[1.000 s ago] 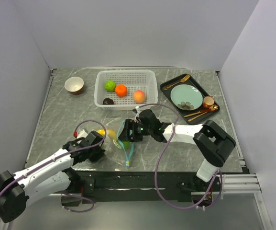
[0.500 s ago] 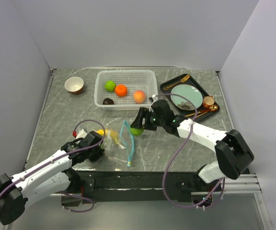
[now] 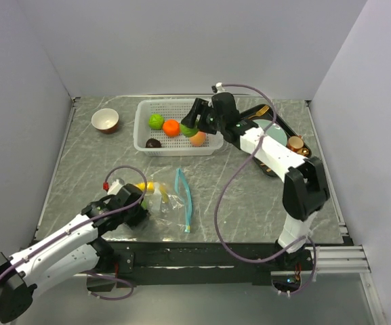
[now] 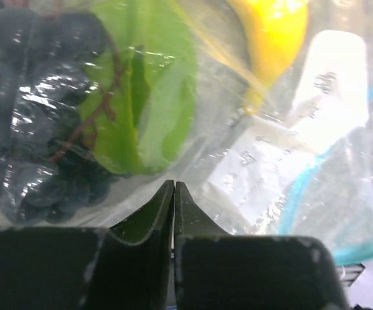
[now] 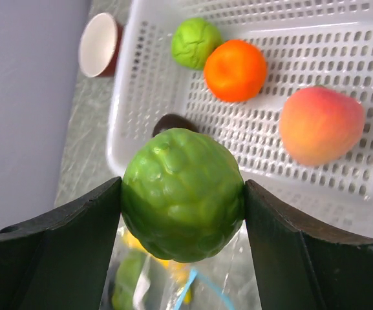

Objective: Open the zip-top bag and remove the fake food

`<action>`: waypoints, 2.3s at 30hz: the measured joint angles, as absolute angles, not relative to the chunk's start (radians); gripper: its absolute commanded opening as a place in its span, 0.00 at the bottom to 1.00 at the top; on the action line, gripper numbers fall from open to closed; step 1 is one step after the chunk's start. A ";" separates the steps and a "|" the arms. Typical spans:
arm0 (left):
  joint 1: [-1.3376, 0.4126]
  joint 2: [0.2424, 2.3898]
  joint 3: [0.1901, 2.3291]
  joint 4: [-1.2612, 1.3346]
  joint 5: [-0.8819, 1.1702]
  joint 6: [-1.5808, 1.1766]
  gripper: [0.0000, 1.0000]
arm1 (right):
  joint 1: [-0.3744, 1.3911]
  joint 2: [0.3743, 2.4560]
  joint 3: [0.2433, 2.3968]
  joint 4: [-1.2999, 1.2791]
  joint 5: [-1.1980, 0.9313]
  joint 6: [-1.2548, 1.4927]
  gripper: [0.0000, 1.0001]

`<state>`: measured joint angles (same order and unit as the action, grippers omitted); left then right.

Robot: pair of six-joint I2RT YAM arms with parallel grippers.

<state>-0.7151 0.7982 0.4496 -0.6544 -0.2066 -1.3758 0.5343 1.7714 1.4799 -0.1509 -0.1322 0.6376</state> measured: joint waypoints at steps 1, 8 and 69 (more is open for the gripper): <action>-0.715 0.789 0.450 -0.655 -0.205 -1.373 0.11 | 0.530 1.801 1.500 -0.153 -0.133 0.637 0.69; -0.715 0.761 0.473 -0.655 -0.196 -1.360 0.17 | 0.513 1.985 1.628 -0.216 -0.144 0.618 0.93; -0.564 0.902 0.480 -0.567 -0.415 -1.397 0.01 | 0.826 1.917 0.887 0.505 -0.582 1.029 0.46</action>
